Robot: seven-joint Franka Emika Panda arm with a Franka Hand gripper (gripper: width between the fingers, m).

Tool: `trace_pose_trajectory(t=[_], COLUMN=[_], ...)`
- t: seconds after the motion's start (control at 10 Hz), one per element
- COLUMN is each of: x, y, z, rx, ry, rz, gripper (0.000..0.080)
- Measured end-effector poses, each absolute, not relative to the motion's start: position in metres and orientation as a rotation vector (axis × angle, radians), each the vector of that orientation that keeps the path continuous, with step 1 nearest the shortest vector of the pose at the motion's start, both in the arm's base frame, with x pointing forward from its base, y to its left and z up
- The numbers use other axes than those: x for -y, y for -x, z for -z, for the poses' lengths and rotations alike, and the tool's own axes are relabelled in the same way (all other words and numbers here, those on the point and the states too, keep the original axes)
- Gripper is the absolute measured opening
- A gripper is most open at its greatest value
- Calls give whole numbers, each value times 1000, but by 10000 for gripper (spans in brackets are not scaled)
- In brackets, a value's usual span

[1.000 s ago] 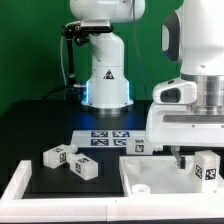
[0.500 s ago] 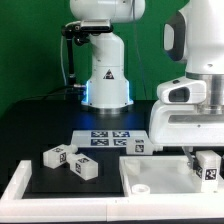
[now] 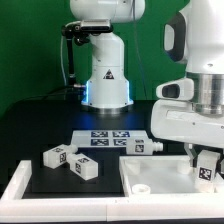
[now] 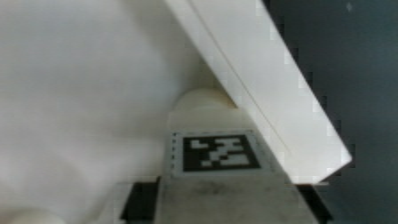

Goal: Assemble one leg

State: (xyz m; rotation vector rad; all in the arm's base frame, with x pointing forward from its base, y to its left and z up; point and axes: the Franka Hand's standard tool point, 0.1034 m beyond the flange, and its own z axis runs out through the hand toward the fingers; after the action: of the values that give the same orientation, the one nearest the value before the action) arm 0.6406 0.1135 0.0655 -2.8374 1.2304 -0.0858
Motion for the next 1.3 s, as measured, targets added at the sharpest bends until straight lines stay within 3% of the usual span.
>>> trace_pose_trajectory(t=[0.4,0.8,1.0,1.3], x=[-111,-111,-108,-120], y=[-643,-642,-644,-643], z=[-66,-65,-64,-64], rx=[-2139,-2222,-1744,-1317], ry=[2163,2071,2466,2714], rz=[-29,-32,39,85], gripper=[284,284,603,641])
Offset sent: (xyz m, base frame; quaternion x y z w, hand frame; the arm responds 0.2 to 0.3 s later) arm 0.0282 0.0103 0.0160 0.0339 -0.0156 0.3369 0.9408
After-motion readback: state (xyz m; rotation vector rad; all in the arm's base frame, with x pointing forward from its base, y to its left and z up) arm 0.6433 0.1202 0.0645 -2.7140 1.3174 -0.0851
